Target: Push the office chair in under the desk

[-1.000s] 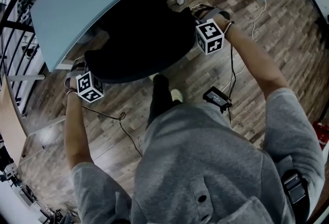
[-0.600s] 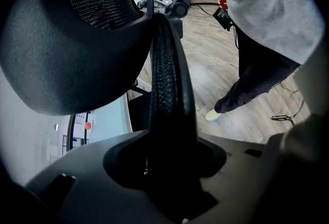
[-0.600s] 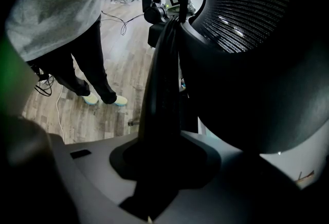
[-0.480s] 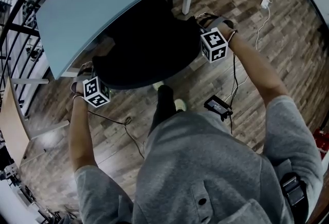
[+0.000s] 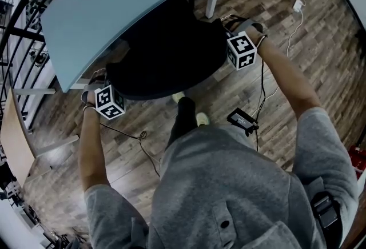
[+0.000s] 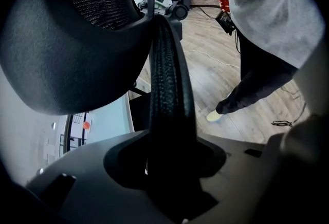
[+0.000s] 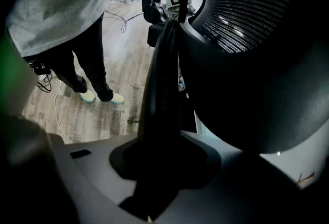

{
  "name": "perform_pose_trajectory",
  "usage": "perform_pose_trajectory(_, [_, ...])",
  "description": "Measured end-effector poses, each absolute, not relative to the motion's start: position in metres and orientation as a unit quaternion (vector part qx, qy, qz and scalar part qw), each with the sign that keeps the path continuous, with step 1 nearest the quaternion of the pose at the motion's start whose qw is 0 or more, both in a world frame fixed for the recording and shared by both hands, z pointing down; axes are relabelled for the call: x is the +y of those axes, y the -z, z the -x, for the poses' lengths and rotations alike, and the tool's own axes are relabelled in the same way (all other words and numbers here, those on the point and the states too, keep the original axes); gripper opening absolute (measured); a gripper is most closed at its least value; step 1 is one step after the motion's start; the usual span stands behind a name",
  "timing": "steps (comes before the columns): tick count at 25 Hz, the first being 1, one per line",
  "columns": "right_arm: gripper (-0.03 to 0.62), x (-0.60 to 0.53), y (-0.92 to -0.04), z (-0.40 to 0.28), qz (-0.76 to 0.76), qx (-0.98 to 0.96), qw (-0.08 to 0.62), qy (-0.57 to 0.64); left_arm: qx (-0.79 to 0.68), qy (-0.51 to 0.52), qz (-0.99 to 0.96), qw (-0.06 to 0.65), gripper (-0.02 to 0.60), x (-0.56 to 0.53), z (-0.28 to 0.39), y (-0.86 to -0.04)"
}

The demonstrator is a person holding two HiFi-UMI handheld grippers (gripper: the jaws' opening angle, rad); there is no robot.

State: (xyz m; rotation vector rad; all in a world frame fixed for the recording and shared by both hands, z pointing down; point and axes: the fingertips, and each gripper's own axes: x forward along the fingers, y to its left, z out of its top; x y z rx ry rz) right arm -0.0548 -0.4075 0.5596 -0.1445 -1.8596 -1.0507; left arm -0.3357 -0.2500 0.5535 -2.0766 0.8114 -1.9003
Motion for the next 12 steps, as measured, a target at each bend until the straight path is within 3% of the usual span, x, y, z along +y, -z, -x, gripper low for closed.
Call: perform_pose_trajectory(12, [0.123, -0.455, -0.563, 0.078, 0.06, -0.762, 0.477, 0.434, 0.281, 0.648, 0.7, 0.106, 0.193, -0.292, 0.358, -0.557])
